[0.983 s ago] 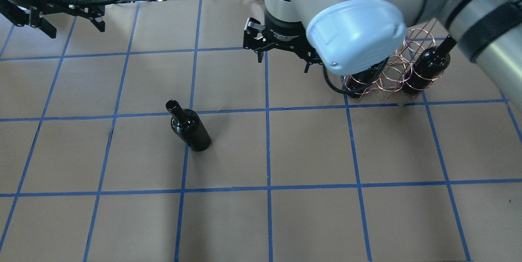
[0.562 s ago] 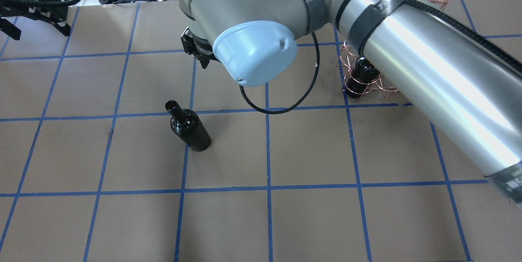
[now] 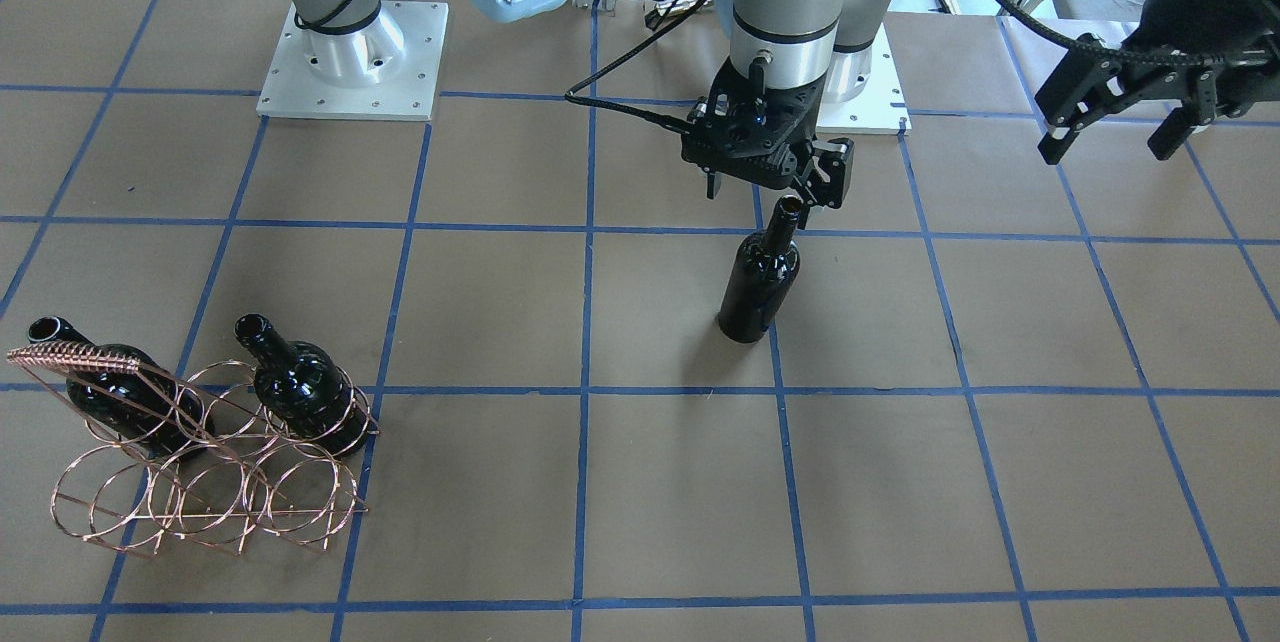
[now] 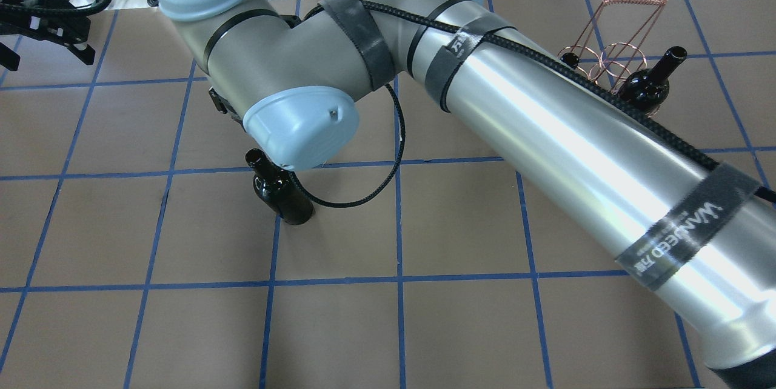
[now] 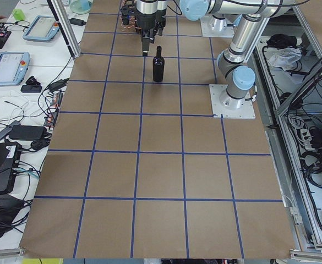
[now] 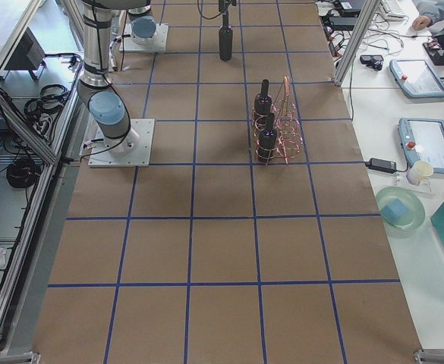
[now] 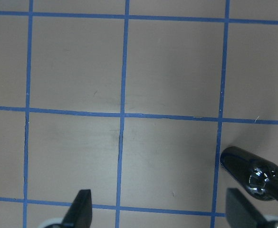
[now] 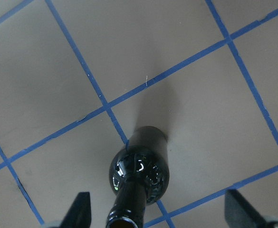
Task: Place wine into wine basket
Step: 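Lower the right gripper around the bottle neck and close it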
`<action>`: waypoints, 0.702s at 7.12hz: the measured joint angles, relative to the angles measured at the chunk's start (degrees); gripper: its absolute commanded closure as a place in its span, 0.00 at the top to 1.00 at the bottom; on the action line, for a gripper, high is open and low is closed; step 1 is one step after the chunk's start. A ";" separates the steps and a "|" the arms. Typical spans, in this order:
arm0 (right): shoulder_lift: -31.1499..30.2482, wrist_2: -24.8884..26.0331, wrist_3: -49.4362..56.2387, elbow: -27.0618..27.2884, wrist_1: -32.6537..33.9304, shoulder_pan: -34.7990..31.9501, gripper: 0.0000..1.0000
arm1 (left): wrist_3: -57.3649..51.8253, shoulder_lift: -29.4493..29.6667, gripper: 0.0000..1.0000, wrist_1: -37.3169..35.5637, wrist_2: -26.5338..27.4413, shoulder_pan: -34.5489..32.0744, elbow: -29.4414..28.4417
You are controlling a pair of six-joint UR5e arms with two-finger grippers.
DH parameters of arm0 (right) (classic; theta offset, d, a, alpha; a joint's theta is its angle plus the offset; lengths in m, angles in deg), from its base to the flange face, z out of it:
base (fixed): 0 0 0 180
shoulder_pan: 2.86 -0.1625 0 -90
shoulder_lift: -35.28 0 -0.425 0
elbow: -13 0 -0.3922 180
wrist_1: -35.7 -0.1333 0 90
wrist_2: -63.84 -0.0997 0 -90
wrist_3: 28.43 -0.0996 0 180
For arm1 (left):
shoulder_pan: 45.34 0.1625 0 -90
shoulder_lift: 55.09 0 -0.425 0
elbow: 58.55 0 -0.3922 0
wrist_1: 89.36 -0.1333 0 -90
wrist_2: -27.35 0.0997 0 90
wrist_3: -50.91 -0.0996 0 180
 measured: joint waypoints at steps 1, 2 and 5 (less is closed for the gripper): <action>0.81 0.01 0.80 -0.25 0.05 -1.04 1.00 | -0.04 -0.27 1.00 0.54 -0.12 0.02 0.02; 1.27 0.05 3.21 -0.33 0.09 -1.73 1.00 | -0.06 -0.68 1.00 1.04 -0.06 0.06 0.04; 2.54 0.46 8.47 -0.09 2.25 -2.17 0.67 | -0.09 -1.45 1.00 2.42 0.21 0.35 -0.02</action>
